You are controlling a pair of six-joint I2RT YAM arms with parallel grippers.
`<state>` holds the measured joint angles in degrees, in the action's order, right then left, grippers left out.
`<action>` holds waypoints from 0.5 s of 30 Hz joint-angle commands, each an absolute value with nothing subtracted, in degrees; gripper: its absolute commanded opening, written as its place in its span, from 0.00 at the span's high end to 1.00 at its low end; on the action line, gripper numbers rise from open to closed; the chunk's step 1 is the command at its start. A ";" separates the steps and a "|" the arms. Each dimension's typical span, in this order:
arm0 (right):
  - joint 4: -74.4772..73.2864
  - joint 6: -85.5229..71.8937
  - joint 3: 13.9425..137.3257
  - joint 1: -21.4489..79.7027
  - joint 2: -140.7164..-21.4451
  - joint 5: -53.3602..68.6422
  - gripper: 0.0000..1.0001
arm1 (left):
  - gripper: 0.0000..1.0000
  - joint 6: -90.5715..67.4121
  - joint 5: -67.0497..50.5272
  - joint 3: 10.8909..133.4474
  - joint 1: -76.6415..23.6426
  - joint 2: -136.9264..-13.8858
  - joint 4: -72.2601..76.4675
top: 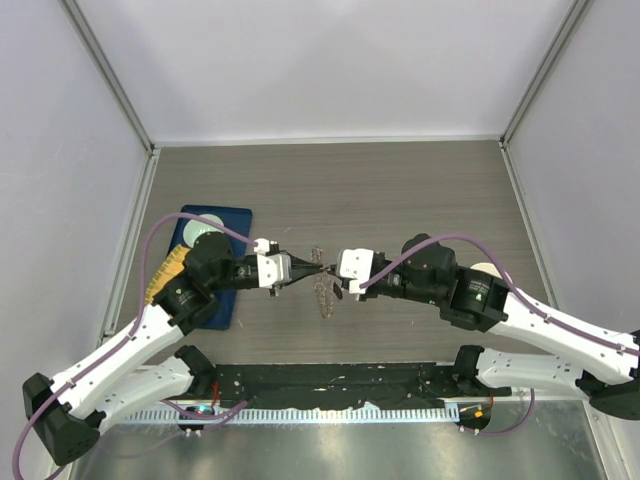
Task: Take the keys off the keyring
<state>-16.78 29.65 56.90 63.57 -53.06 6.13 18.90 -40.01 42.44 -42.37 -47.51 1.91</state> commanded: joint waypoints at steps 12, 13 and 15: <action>-16.17 34.54 59.85 63.81 -54.49 12.31 0.99 | 1.00 21.98 -34.80 44.82 -42.28 -49.57 0.70; -16.43 34.54 59.94 63.81 -54.84 12.13 0.99 | 1.00 21.80 -34.72 44.91 -42.36 -49.74 0.79; -17.31 34.28 60.55 63.81 -55.28 11.69 0.99 | 1.00 21.36 -34.28 45.09 -42.36 -49.66 0.79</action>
